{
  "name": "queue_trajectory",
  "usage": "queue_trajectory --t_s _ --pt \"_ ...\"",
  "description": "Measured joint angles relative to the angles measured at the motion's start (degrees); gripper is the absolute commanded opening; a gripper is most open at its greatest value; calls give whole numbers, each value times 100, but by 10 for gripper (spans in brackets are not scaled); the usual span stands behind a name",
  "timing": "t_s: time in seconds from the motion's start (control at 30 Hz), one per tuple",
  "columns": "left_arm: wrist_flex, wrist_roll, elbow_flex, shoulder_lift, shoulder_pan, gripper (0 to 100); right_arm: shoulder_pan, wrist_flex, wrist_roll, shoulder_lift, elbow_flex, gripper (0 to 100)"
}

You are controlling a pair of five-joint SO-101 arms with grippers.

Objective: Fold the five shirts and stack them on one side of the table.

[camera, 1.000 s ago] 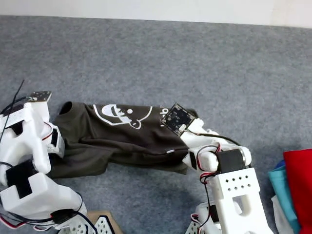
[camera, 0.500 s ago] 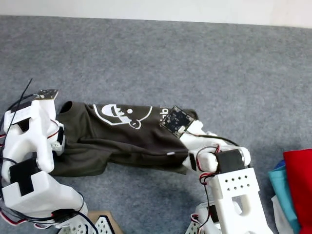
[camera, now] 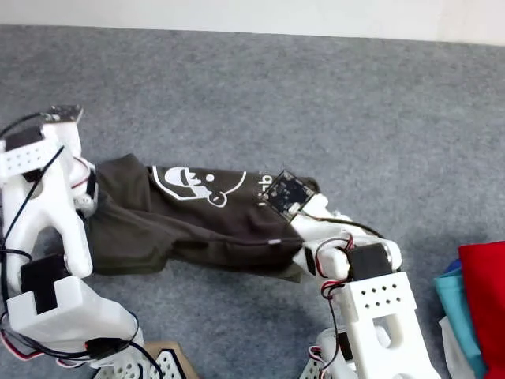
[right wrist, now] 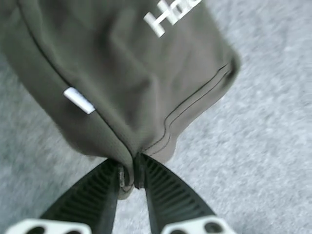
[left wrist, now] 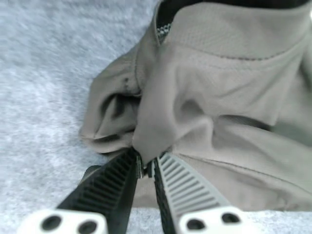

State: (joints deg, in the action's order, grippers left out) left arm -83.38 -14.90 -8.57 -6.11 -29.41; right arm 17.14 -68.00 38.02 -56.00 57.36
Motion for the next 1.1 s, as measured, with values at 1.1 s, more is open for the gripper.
queue_trajectory --t_s 1.1 --pt "-1670 -695 738 -35 -114 38 0 1231 -360 0 0 6"
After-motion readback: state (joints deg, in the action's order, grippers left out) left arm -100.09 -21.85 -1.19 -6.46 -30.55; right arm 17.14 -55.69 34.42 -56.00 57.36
